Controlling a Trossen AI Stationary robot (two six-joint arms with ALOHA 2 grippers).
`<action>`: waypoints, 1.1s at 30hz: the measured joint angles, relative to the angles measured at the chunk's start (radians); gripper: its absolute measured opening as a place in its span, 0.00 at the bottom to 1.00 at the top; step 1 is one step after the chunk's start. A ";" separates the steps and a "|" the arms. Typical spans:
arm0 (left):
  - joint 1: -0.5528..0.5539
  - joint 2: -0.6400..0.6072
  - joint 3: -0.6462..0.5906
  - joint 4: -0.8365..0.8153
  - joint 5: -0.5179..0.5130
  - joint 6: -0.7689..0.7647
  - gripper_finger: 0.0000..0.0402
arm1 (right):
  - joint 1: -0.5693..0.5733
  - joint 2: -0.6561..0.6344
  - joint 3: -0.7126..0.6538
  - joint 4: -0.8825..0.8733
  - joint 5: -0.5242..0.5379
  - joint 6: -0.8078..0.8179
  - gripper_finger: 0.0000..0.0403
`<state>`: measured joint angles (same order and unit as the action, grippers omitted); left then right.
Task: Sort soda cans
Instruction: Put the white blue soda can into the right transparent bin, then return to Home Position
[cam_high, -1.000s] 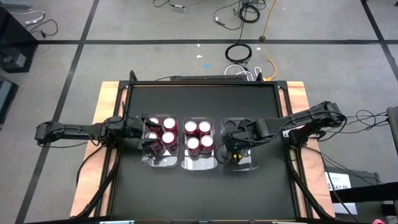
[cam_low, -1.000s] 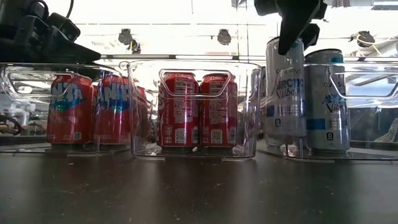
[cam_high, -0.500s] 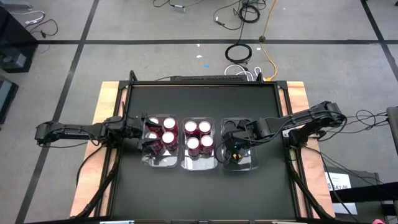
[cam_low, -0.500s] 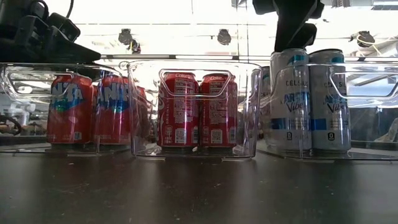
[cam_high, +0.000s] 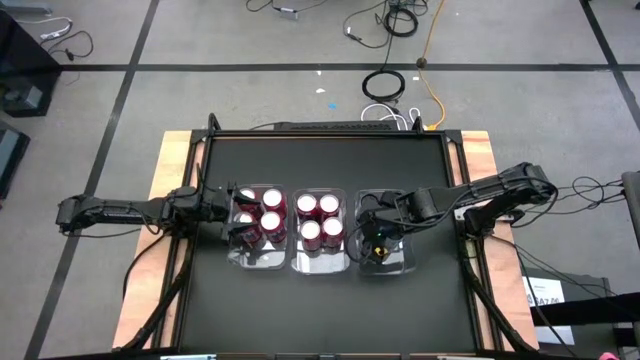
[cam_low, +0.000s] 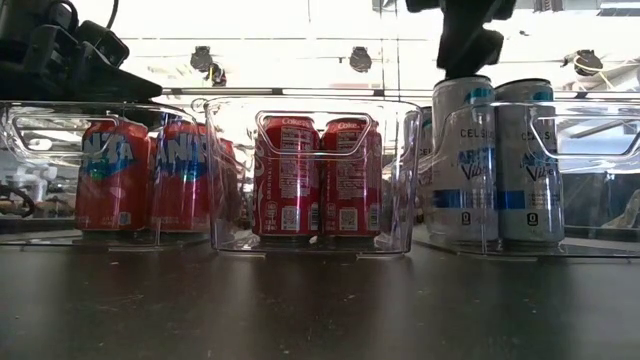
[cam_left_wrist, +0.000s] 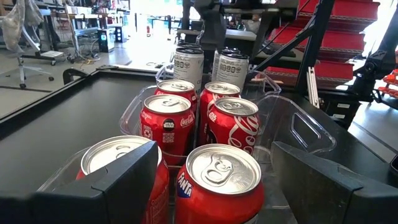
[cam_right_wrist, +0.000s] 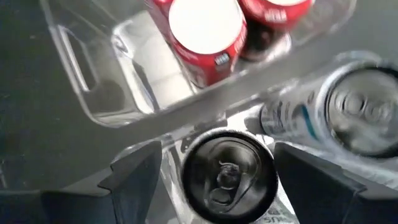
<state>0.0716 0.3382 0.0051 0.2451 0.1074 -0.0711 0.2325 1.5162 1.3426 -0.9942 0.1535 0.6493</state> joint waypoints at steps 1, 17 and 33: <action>0.000 0.000 0.000 0.000 0.000 0.000 0.80 | 0.000 0.000 0.014 -0.004 0.000 -0.016 0.75; 0.000 0.000 0.000 0.000 0.000 0.000 0.80 | -0.004 0.000 0.327 -0.242 -0.002 -0.305 0.75; 0.000 0.000 0.000 0.000 0.000 0.000 0.80 | 0.125 -0.372 -0.161 0.072 0.154 -0.161 0.75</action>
<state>0.0719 0.3382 0.0055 0.2447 0.1074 -0.0711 0.3573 1.1444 1.1820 -0.9223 0.3079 0.4882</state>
